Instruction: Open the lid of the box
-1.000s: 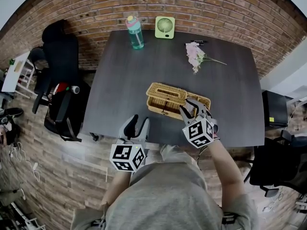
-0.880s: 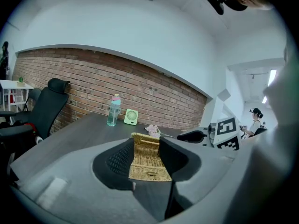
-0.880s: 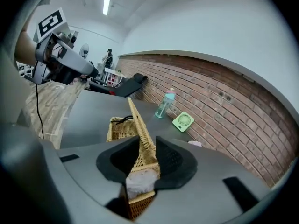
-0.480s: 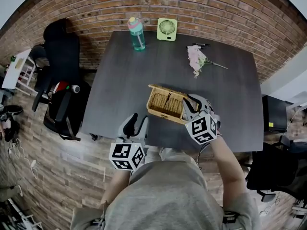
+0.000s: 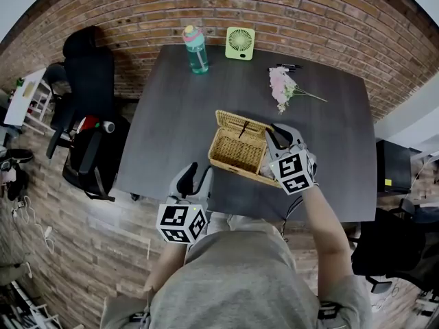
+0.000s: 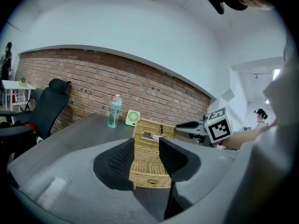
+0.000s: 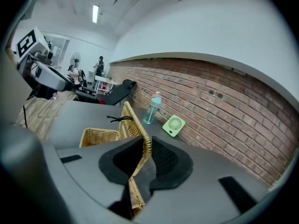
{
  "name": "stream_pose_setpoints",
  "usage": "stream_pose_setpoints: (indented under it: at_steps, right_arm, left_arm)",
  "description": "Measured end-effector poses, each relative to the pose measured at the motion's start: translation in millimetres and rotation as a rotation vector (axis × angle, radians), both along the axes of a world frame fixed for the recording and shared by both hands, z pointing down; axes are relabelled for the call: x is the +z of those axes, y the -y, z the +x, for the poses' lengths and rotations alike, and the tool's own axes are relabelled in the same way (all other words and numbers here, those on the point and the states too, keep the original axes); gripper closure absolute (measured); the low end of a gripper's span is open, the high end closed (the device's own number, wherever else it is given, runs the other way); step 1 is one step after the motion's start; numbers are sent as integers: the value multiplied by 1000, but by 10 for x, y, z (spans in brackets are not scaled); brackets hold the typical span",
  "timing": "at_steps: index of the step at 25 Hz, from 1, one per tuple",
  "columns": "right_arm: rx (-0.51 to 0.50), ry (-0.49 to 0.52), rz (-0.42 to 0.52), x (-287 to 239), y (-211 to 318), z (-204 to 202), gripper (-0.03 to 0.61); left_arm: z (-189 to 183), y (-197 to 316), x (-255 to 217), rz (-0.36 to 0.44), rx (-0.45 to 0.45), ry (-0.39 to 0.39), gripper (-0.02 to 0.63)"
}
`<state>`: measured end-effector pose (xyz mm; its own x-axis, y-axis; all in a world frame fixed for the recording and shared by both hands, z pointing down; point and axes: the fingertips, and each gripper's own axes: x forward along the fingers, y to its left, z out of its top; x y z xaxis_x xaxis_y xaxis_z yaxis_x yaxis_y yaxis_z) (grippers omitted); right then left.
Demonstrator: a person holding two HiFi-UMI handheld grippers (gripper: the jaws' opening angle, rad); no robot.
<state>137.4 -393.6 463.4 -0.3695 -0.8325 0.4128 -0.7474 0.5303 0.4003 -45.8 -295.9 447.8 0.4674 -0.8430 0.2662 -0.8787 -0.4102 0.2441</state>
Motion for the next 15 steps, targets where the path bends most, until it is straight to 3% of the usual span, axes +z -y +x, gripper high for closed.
stream_pose_setpoints:
  at_steps: [15]
  right_arm:
    - [12, 92, -47, 64, 390, 168, 518]
  left_arm:
    - [129, 170, 15, -12, -24, -1, 446]
